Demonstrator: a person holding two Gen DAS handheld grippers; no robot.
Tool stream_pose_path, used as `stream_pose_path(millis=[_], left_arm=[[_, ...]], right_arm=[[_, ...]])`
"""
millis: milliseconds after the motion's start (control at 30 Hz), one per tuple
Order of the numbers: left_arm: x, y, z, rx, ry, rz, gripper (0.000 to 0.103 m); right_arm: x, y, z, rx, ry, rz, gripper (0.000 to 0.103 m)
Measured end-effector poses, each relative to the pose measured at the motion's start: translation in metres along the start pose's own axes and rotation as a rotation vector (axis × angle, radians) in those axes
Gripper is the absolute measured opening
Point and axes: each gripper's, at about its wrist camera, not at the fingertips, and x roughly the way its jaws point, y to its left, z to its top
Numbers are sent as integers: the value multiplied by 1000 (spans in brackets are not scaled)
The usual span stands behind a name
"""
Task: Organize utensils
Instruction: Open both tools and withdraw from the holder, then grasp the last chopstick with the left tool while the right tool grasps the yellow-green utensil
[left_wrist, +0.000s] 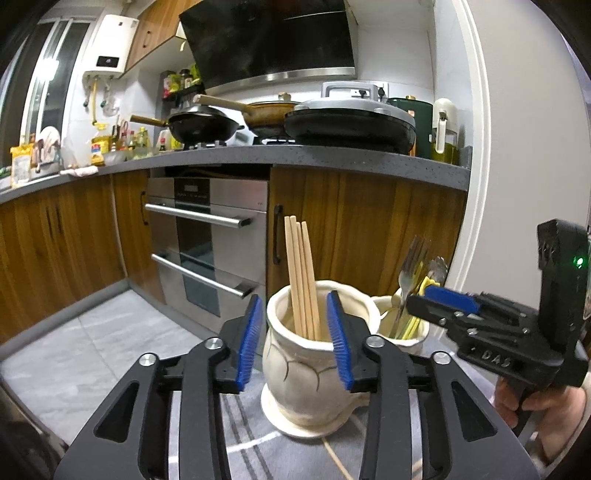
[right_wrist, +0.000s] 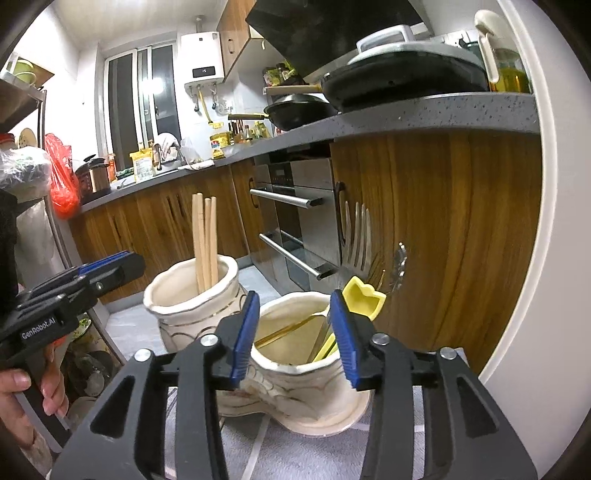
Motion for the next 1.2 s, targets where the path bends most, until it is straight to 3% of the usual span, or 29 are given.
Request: stream_pose_path(millis=[67, 233, 400, 867, 1200], left_arm=[[-6, 0, -2, 5, 3, 12, 53], [-26, 2, -8, 7, 4, 64, 82], [-47, 9, -17, -14, 10, 108, 95], [-86, 11, -72, -17, 170, 161, 98], [-90, 14, -100, -35, 244, 171, 98]], right_arm=[[-9, 1, -1, -11, -4, -4, 51], [-34, 2, -10, -19, 10, -2, 83], [-54, 5, -23, -33, 42, 2, 97], [-63, 27, -76, -58, 263, 14, 97], [-55, 66, -111, -127, 413, 86, 96]])
